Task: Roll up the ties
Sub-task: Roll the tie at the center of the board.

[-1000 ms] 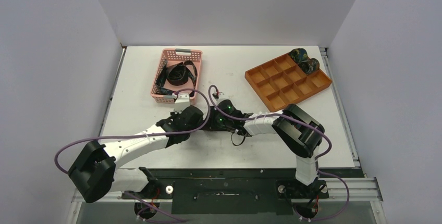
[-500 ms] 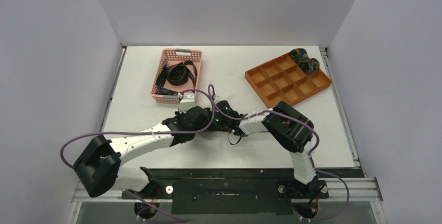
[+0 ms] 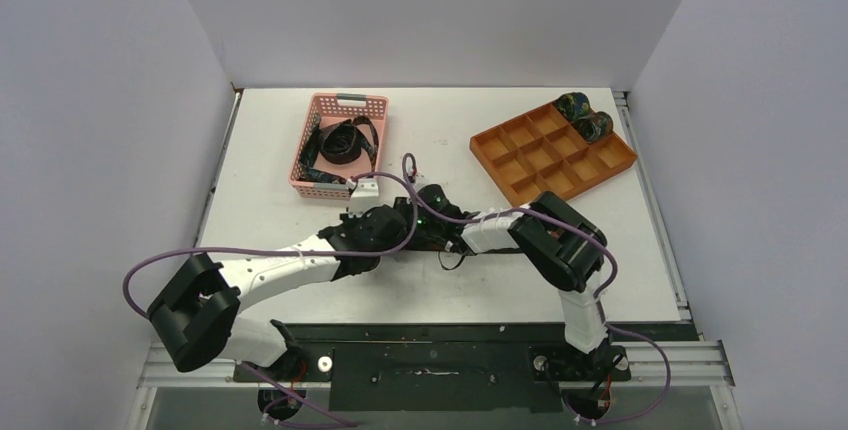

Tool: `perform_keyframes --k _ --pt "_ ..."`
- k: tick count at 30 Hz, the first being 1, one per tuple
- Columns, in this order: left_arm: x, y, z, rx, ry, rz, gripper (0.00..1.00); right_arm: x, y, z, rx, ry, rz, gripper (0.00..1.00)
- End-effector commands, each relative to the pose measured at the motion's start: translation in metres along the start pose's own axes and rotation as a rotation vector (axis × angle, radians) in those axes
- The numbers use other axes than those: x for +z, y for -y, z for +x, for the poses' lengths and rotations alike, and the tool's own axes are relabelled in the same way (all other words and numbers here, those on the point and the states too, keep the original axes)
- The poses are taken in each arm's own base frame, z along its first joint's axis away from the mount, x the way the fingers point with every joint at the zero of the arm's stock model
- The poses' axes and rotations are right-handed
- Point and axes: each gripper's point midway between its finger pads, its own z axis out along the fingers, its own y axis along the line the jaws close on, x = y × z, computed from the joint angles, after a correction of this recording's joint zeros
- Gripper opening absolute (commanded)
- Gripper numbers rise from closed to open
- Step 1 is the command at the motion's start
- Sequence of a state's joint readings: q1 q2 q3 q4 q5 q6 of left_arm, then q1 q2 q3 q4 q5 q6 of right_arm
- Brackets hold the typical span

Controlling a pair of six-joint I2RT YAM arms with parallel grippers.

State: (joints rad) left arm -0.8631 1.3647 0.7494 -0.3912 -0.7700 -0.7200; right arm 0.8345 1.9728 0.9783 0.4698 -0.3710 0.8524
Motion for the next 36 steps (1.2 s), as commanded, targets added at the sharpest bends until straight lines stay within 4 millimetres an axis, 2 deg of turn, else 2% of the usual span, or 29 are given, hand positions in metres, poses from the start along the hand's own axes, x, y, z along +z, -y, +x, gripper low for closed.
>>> perform_keyframes --k 1,5,9,12,17,21,27,29,33,36 --pt "-0.011 0.02 -0.024 -0.054 0.062 0.065 0.0 0.018 -0.021 -0.006 0.036 -0.001 -0.11 0.14" --pt "-0.014 0.047 -0.017 -0.023 0.056 0.203 0.0 0.032 -0.028 0.011 0.075 -0.084 -0.196 0.13" --pt "-0.015 0.058 -0.007 -0.009 0.042 0.273 0.0 0.023 -0.03 0.005 0.045 -0.058 -0.219 0.14" --pt "-0.013 0.06 -0.007 -0.003 0.051 0.28 0.0 0.01 -0.02 -0.002 -0.031 -0.033 -0.132 0.18" --pt "-0.004 0.06 -0.005 0.068 0.049 0.232 0.0 -0.012 -0.012 -0.017 -0.028 -0.002 -0.071 0.43" --pt "-0.001 0.065 -0.002 0.11 0.051 0.215 0.0 -0.03 -0.004 -0.029 -0.048 0.052 0.015 0.53" --pt "-0.004 0.075 -0.008 0.182 0.086 0.19 0.0 -0.057 0.013 -0.05 -0.054 0.149 0.163 0.52" --pt "-0.005 0.076 -0.01 0.194 0.095 0.17 0.0 -0.065 0.013 -0.055 -0.066 0.19 0.168 0.45" --pt "-0.007 0.069 -0.012 0.154 0.102 0.137 0.0 -0.055 0.012 -0.046 -0.051 0.135 0.124 0.3" --pt "-0.009 0.063 -0.012 0.105 0.111 0.131 0.0 -0.051 0.012 -0.041 -0.035 0.118 0.108 0.31"
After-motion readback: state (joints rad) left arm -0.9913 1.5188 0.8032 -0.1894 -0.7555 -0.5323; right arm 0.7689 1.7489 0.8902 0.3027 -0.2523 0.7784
